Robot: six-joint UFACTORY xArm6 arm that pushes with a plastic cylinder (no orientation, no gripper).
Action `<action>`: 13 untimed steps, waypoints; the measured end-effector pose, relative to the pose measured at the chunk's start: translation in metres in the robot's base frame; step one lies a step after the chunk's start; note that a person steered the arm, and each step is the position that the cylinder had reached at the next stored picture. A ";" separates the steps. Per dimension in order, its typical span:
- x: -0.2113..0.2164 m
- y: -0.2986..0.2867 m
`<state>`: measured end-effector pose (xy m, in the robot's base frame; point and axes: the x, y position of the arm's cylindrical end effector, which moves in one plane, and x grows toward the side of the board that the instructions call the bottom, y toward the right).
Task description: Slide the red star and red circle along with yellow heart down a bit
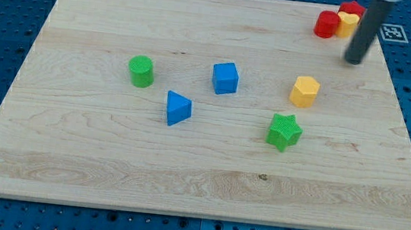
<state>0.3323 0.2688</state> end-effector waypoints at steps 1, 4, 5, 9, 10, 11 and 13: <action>-0.045 0.055; -0.141 0.055; -0.141 0.026; -0.109 0.007; -0.090 0.007; -0.088 0.001; -0.090 -0.050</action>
